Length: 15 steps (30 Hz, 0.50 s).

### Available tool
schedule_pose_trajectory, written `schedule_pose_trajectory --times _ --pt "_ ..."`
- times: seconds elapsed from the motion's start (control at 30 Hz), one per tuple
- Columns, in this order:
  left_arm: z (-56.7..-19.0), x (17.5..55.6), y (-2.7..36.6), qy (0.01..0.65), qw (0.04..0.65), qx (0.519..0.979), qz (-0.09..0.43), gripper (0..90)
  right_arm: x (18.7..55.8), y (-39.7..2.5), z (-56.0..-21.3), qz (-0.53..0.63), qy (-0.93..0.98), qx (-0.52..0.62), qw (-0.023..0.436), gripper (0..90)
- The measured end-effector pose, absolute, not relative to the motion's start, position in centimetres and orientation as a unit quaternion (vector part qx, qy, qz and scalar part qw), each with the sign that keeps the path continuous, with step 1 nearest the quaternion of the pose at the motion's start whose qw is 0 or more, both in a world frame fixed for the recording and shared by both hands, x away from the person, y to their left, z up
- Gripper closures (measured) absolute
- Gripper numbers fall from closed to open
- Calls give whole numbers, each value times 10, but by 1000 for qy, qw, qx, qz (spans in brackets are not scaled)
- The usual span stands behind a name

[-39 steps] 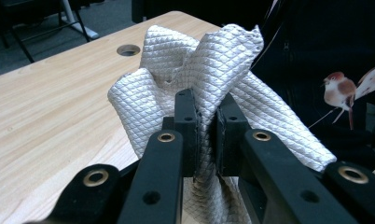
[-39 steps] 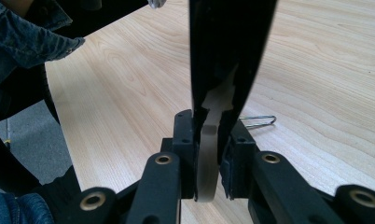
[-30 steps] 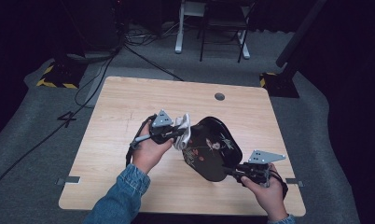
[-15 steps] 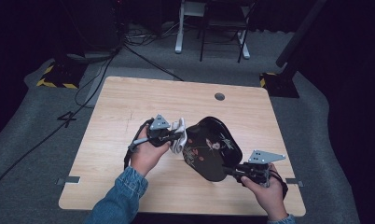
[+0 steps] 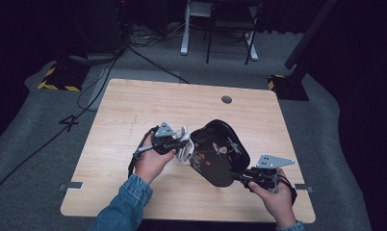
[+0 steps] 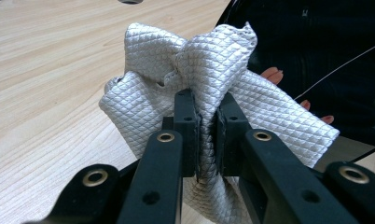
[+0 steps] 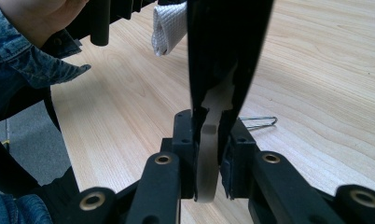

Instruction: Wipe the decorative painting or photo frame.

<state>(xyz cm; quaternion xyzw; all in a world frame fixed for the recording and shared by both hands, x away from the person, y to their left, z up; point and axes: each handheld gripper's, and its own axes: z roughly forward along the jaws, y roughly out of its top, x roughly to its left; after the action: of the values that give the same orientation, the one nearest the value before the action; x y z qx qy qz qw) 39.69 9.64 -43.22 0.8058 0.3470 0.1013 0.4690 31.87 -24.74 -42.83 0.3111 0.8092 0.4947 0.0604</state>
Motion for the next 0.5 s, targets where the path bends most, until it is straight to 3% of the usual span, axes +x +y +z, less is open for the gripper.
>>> schedule_pose_trajectory --times 0.5 --pt "-448 401 97 361 441 816 93 813 319 -248 -429 497 807 312 58 780"
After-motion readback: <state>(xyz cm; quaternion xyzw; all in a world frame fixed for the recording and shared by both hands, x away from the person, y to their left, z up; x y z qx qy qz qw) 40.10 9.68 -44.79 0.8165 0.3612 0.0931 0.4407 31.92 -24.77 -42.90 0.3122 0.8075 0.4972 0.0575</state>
